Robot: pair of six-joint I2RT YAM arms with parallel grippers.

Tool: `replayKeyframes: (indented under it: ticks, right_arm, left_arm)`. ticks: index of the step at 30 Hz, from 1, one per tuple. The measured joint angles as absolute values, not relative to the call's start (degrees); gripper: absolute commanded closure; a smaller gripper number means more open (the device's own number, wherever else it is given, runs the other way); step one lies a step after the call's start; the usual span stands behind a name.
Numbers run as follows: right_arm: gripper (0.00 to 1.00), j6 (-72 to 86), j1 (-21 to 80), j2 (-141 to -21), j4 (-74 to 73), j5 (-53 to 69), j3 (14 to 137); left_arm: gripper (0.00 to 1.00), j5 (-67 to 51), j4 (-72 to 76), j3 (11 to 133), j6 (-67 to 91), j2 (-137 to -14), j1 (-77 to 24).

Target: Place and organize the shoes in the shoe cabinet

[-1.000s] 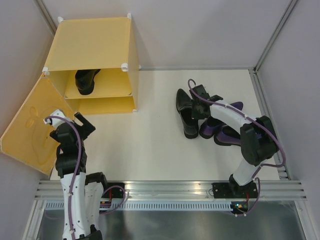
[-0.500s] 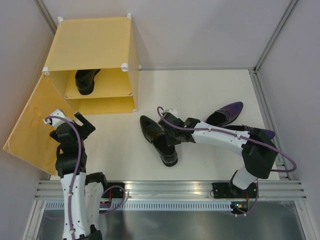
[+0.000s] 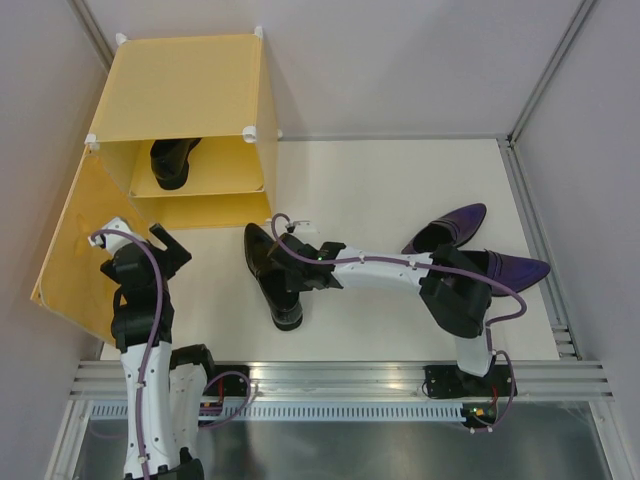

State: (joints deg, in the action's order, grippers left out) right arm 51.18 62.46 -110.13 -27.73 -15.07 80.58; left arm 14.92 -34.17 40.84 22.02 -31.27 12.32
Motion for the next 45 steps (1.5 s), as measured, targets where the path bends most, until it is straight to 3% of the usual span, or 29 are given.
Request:
replayKeyframes:
  ticks: [5, 14, 17, 23, 31, 45]
  right_arm:
    - [0.78, 54.5, 62.5, -114.5, -26.9, -17.9, 84.1]
    - [0.44, 55.5, 62.4, -116.4, -25.3, -19.8, 90.2]
    - [0.27, 53.8, 62.4, -114.3, -23.6, -19.4, 88.1]
    - [0.08, 48.1, 62.4, -102.5, -22.6, -18.8, 79.3]
    - [0.08, 40.7, 62.4, -84.2, -20.6, -19.7, 70.5]
    - [0.08, 32.8, 62.4, -74.9, -17.5, -16.6, 57.2]
  left_arm:
    - [0.0, 14.3, -34.2, 40.8, 22.0, -31.4, 12.1]
    - [0.0, 3.7, -34.1, 40.8, 22.1, -36.5, 11.6]
    - [0.0, 1.4, -34.9, 40.8, 22.6, -38.4, 11.5]
    - [0.0, -2.9, -37.0, 40.9, 24.2, -37.8, 11.5]
    - [0.01, -6.9, -41.1, 41.1, 26.5, -37.7, 10.7]
    - [0.0, 18.6, -47.7, 50.4, 29.5, -43.4, 14.7]
